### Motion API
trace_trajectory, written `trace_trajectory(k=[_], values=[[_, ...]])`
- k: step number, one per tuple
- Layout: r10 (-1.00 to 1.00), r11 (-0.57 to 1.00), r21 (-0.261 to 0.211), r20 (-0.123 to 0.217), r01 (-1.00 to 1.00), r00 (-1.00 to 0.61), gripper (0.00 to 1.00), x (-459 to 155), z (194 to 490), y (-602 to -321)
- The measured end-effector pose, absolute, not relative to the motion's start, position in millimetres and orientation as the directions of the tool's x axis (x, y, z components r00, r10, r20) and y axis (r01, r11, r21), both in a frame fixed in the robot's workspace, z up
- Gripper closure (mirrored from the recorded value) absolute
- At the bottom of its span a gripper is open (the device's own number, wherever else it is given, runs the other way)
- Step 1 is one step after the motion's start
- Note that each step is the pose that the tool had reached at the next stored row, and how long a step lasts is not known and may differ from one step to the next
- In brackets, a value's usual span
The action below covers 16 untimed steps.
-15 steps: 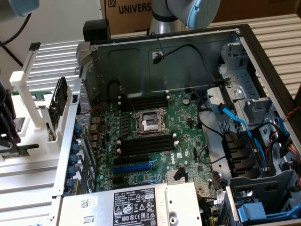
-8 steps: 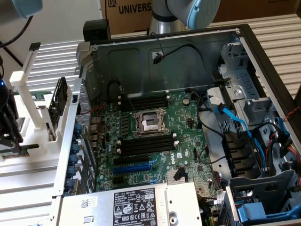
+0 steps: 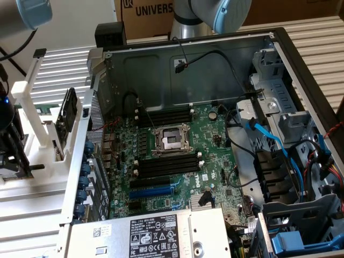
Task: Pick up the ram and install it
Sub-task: 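Insert the ram into the slot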
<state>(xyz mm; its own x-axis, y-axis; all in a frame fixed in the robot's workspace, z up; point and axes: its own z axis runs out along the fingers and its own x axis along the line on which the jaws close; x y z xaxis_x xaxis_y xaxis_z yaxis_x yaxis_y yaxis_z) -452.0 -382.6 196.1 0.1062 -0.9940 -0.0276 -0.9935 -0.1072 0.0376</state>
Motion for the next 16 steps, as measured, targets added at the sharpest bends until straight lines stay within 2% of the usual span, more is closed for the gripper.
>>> trace_trajectory(k=[6, 8, 11, 16], values=[[-0.994, -0.107, 0.038, -0.028, -0.994, 0.106, 0.69, -452, 196, -383], [-0.994, -0.107, 0.038, -0.028, -0.994, 0.106, 0.86, -452, 196, -383], [-0.994, -0.107, 0.038, -0.028, -0.994, 0.106, 0.86, -452, 198, -383], [-0.994, -0.107, 0.038, -0.027, -0.994, 0.106, 0.86, -453, 217, -383]])
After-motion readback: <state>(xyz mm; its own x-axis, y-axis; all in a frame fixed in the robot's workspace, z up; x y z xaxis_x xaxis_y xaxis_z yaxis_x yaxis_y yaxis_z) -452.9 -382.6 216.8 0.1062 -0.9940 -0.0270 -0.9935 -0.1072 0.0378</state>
